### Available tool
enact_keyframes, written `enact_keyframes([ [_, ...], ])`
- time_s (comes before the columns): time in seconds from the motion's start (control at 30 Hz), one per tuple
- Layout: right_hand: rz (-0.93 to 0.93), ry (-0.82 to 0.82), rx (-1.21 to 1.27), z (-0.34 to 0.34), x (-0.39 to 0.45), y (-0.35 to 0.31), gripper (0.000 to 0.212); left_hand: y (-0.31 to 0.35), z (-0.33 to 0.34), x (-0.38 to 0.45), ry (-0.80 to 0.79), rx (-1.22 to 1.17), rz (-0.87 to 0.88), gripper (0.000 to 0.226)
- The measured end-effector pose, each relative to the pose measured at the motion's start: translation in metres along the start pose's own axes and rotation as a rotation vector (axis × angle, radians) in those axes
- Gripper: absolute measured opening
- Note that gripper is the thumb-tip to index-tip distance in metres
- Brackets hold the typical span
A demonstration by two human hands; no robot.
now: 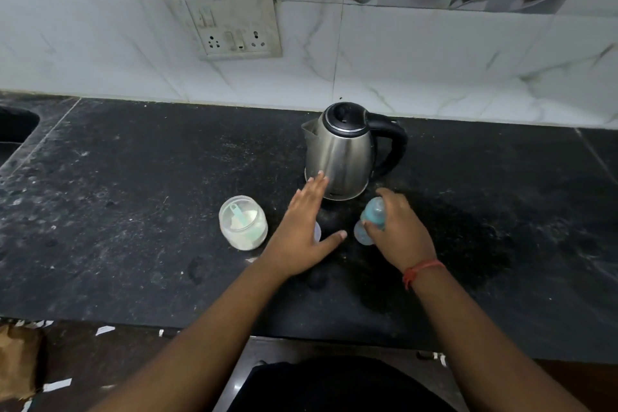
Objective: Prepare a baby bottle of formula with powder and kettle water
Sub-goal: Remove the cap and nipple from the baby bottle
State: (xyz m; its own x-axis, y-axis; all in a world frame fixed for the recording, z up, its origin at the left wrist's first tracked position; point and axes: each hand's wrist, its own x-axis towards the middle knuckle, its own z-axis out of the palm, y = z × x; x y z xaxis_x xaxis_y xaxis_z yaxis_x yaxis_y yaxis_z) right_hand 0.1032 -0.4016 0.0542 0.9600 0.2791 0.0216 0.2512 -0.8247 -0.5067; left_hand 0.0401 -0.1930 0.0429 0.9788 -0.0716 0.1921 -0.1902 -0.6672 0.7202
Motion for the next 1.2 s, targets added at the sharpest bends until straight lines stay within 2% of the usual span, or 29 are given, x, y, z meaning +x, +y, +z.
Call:
enact_keyframes([
  [0.17, -0.034, -0.022, 0.044, -0.012, -0.004, 0.004, 0.039, 0.008, 0.027, 0.001, -0.053, 0.012, -0.103, 0.103],
  [0.3, -0.022, -0.046, 0.262, -0.023, -0.004, -0.006, 0.038, 0.012, 0.037, 0.005, -0.071, 0.003, -0.114, 0.104],
  [0.37, 0.006, -0.090, 0.422, -0.028, -0.005, -0.011, 0.038, 0.018, 0.038, 0.008, -0.083, 0.003, -0.125, 0.093],
  [0.47, 0.105, -0.174, 0.611, -0.030, -0.002, -0.013, 0.026, 0.025, 0.037, 0.013, -0.043, 0.171, -0.089, 0.070],
  [0.53, 0.178, -0.197, 0.603, -0.031, 0.001, -0.011, 0.020, 0.030, 0.035, 0.014, -0.058, 0.322, -0.044, 0.066],
  [0.67, 0.228, -0.265, 0.557, -0.031, 0.002, -0.007, 0.032, 0.032, 0.037, 0.016, -0.066, 0.448, 0.027, 0.061],
  [0.8, 0.174, -0.272, 0.649, -0.026, 0.002, -0.004, 0.021, 0.023, 0.041, 0.018, -0.094, 0.351, 0.014, 0.060],
  [0.9, 0.083, -0.232, 0.949, -0.025, 0.002, 0.000, 0.018, 0.019, 0.039, 0.017, -0.092, 0.165, -0.090, 0.065],
  [1.0, 0.135, -0.114, 1.176, -0.027, 0.005, 0.012, 0.027, 0.012, 0.034, 0.013, -0.041, 0.077, -0.161, 0.065],
  [1.07, 0.214, -0.015, 1.065, -0.028, 0.009, 0.025, 0.028, 0.007, 0.030, 0.011, -0.004, 0.028, -0.186, 0.062],
  [1.2, 0.246, 0.010, 0.412, -0.026, 0.014, 0.070, 0.042, 0.005, 0.028, 0.008, 0.042, -0.042, -0.206, 0.063],
])
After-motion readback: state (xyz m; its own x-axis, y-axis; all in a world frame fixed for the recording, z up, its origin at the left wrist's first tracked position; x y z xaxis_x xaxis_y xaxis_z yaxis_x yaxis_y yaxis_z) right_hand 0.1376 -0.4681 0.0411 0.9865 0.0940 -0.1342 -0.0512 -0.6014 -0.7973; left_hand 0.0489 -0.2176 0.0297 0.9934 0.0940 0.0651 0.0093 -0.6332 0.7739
